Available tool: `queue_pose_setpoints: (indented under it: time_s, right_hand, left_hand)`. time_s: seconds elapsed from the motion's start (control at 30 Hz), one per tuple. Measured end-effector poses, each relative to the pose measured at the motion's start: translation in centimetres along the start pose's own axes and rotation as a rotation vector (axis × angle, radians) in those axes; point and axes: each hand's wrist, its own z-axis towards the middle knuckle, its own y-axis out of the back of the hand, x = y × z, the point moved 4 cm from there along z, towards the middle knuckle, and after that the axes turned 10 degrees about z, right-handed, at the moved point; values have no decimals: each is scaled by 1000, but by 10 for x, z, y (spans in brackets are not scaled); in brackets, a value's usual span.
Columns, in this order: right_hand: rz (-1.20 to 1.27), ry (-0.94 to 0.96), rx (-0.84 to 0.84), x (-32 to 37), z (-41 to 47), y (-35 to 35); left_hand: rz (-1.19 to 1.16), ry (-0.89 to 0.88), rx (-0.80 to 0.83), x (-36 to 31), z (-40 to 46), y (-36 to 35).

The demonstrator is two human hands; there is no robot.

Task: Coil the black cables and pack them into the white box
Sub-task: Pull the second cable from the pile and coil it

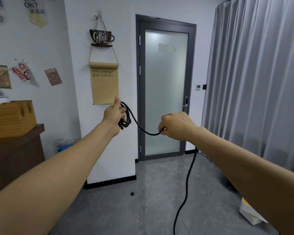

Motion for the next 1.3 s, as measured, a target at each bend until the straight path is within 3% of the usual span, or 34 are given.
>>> queue_pose_setpoints:
  time_s: [0.2,0.43,0.63,0.83,1.03,1.3]
  right_hand:
    - [217,116,34,26,10,16]
    - [660,30,-68,25,20,27]
    - [874,-166,-257,4,14,33]
    - [995,-203,-159,-5,12,26]
    - [1174,-307,-137,-21,2,10]
    - [1266,-544,-276,-72,-31,-29]
  left_hand:
    - [200,-25,210,7,-4,-17]
    - [431,-64,431,14,-21,-40]
    - [251,84,629,17,-40,-51]
    - [247,178,726,20,-48,-52]
    - [321,94,650,22,-49,-45]
    - [104,56,290,14,-18,-2]
